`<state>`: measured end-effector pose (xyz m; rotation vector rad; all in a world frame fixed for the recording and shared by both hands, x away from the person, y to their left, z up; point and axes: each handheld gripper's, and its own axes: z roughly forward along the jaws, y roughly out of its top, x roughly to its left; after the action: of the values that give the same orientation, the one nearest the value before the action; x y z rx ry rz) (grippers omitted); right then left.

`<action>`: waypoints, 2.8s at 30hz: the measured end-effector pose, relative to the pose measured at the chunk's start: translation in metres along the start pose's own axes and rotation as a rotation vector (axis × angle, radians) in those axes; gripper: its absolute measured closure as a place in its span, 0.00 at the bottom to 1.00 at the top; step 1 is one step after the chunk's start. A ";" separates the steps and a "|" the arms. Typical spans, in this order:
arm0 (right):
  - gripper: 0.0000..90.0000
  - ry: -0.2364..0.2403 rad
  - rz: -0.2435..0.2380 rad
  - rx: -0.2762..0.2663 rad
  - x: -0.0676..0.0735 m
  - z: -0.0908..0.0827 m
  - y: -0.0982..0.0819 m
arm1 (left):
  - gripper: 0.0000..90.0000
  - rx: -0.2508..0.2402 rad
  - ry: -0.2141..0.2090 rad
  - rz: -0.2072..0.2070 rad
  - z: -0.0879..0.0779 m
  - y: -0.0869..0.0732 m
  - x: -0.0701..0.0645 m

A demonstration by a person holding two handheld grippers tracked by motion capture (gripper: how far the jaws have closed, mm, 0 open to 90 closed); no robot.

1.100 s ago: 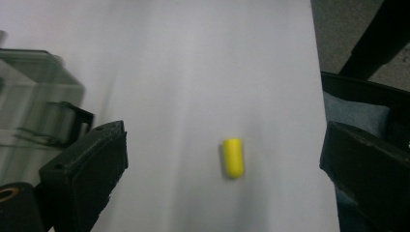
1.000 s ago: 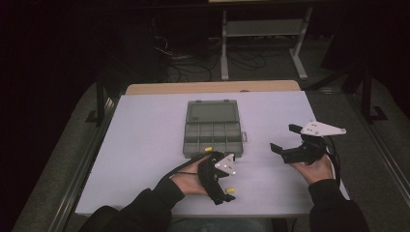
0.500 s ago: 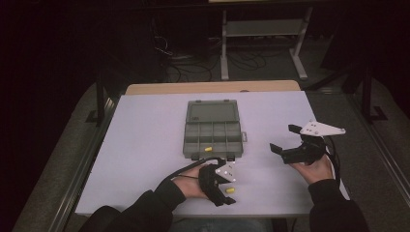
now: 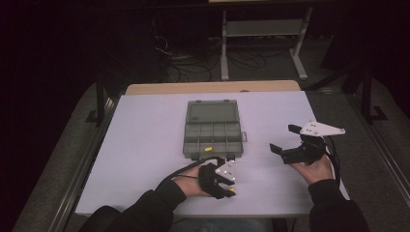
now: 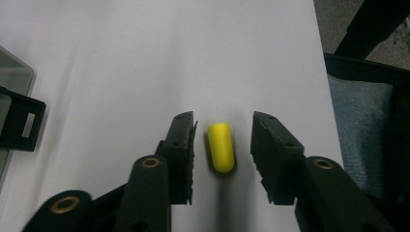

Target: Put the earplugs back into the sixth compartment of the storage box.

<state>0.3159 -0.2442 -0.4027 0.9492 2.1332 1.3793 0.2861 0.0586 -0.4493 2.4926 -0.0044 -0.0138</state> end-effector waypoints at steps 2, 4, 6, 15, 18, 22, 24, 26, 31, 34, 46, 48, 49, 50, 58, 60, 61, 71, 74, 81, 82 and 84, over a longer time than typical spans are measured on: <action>0.00 0.001 0.001 0.001 0.000 0.000 0.000 | 0.73 0.007 0.017 -0.010 0.001 0.000 0.000; 0.00 0.002 0.002 0.003 0.000 0.000 0.000 | 0.78 0.009 0.021 -0.014 0.001 -0.001 0.001; 0.00 0.003 0.000 0.003 0.000 0.000 0.000 | 0.83 0.002 0.021 -0.026 0.001 -0.001 0.002; 0.00 -0.001 -0.004 -0.006 0.000 -0.001 0.000 | 0.89 0.001 0.018 -0.030 -0.001 -0.001 0.005; 0.00 -0.001 -0.004 -0.004 0.000 0.000 0.000 | 0.90 -0.004 0.023 -0.030 -0.004 -0.001 0.006; 0.00 -0.001 -0.003 -0.004 0.000 0.000 0.000 | 0.90 -0.011 0.029 -0.031 -0.009 0.000 0.008; 0.00 -0.001 -0.002 -0.003 0.000 0.000 0.000 | 0.90 -0.011 0.031 -0.031 -0.012 0.000 0.009; 0.00 -0.002 -0.003 -0.005 0.000 0.000 0.000 | 0.90 -0.009 0.032 -0.030 -0.015 0.001 0.010; 0.00 -0.003 -0.002 -0.008 0.000 -0.001 0.000 | 0.90 -0.035 0.031 -0.048 -0.027 0.001 0.017; 0.00 -0.002 -0.004 -0.007 0.000 -0.001 0.000 | 0.90 -0.034 0.039 -0.052 -0.035 0.001 0.020; 0.00 -0.001 -0.004 -0.007 0.000 -0.001 0.000 | 0.90 -0.046 0.081 -0.042 -0.064 0.006 0.030; 0.00 -0.002 -0.003 -0.006 0.000 -0.001 0.000 | 0.90 -0.045 0.091 -0.040 -0.068 0.007 0.032; 0.00 -0.001 -0.003 -0.006 0.000 0.000 0.000 | 0.90 -0.046 0.097 -0.042 -0.071 0.007 0.033; 0.00 -0.002 -0.003 -0.005 0.000 0.000 0.000 | 0.90 -0.049 0.102 -0.043 -0.074 0.008 0.034; 0.00 -0.001 -0.002 -0.005 0.000 0.000 0.000 | 0.90 -0.036 0.148 -0.063 -0.091 0.006 0.050; 0.00 -0.001 0.000 -0.004 0.000 0.000 0.000 | 0.90 -0.035 0.157 -0.072 -0.095 0.005 0.054; 0.00 -0.001 0.001 -0.003 0.000 0.000 0.000 | 0.90 -0.035 0.163 -0.074 -0.097 0.004 0.056; 0.00 -0.001 0.003 0.003 0.000 0.000 0.000 | 0.90 -0.051 0.205 -0.131 -0.112 -0.003 0.074; 0.00 0.002 0.000 0.006 0.000 0.001 0.000 | 0.90 -0.046 0.211 -0.150 -0.109 -0.006 0.082; 0.00 0.001 0.000 0.005 -0.001 0.001 -0.001 | 0.90 -0.019 0.227 -0.190 -0.099 -0.013 0.097; 0.00 0.001 -0.001 0.007 0.000 0.001 -0.001 | 0.90 -0.018 0.230 -0.192 -0.097 -0.014 0.098; 0.00 0.003 -0.001 0.009 0.000 0.001 -0.001 | 0.90 -0.009 0.231 -0.196 -0.093 -0.016 0.101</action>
<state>0.3165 -0.2438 -0.4039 0.9495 2.1434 1.3726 0.3885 0.1267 -0.3858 2.4622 0.3362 0.1914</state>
